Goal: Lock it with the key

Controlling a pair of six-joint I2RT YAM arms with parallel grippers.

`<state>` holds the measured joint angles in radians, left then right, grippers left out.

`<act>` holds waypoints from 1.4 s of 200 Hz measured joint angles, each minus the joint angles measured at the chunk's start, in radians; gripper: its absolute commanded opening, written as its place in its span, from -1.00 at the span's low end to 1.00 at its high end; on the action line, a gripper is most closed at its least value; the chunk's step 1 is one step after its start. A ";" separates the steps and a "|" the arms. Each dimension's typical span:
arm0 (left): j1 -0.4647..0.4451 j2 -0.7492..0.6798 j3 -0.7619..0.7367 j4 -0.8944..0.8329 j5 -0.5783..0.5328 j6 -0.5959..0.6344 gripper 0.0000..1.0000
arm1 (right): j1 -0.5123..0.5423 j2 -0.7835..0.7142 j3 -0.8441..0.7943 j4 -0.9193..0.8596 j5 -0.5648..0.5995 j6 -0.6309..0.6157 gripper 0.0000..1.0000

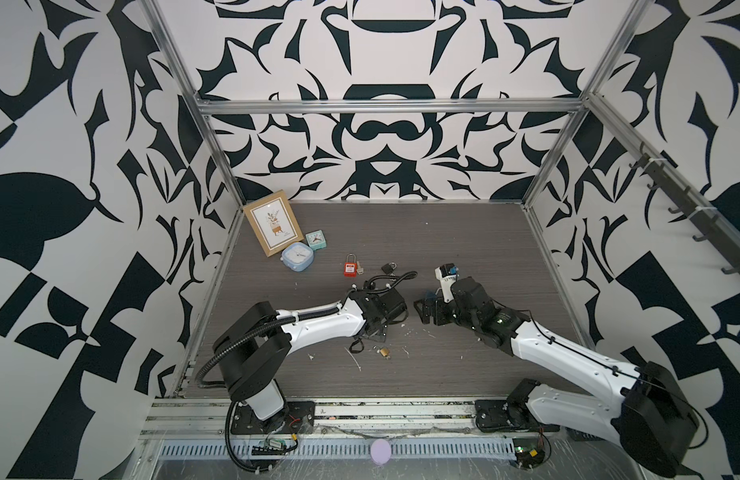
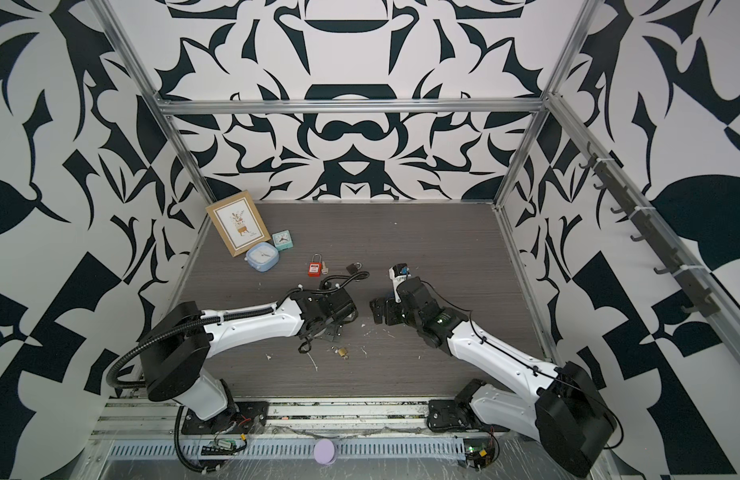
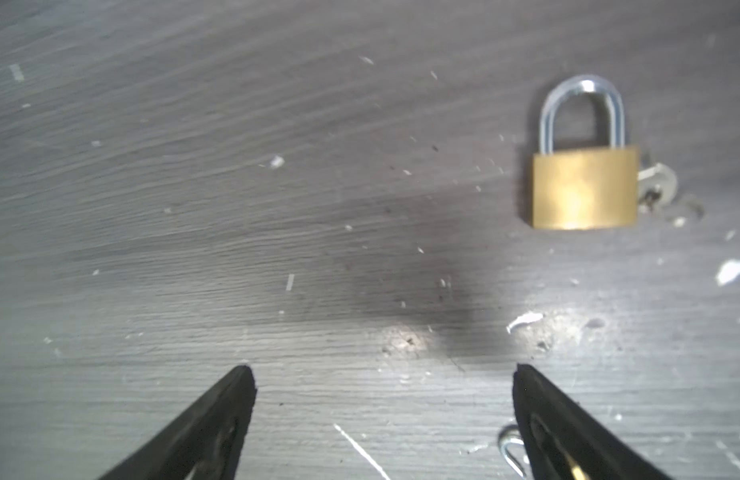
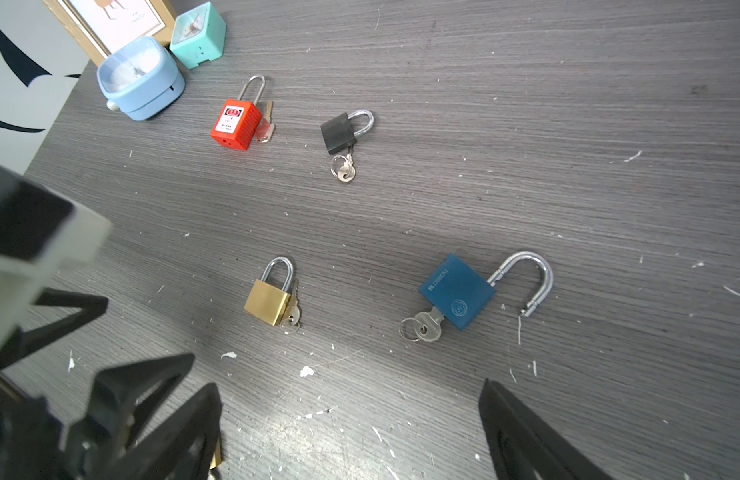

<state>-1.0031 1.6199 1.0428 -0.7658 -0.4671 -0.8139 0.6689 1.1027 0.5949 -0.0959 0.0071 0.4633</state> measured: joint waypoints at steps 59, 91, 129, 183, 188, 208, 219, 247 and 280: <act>0.006 -0.104 0.119 -0.137 0.201 -0.275 0.90 | -0.006 -0.065 -0.018 -0.002 0.011 0.002 0.96; 0.006 -0.114 0.085 -0.150 0.348 -0.535 0.74 | -0.007 -0.096 -0.072 0.031 0.017 0.021 0.96; -0.008 -0.082 0.059 -0.116 0.412 -0.789 0.72 | -0.008 -0.096 -0.114 0.059 0.012 0.072 0.93; -0.041 0.130 0.099 -0.056 0.489 -0.945 0.71 | -0.008 -0.087 -0.120 0.044 -0.076 0.109 0.92; -0.042 0.148 0.100 -0.051 0.499 -0.951 0.72 | -0.008 -0.093 -0.125 0.038 -0.082 0.109 0.92; -0.043 0.193 0.100 -0.023 0.525 -0.968 0.61 | -0.008 -0.137 -0.153 -0.007 -0.107 0.113 0.92; -0.043 0.201 0.101 -0.010 0.532 -0.978 0.56 | -0.008 -0.170 -0.166 -0.036 -0.117 0.116 0.91; -0.042 0.218 0.122 0.010 0.539 -0.990 0.50 | -0.008 -0.260 -0.183 -0.096 -0.132 0.127 0.92; -0.037 0.248 0.157 0.018 0.533 -0.993 0.46 | -0.008 -0.343 -0.192 -0.157 -0.146 0.140 0.92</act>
<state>-1.0401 1.8683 1.1999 -0.7483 0.0662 -1.8069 0.6605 0.7601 0.4026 -0.2531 -0.1390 0.6033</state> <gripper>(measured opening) 0.735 0.959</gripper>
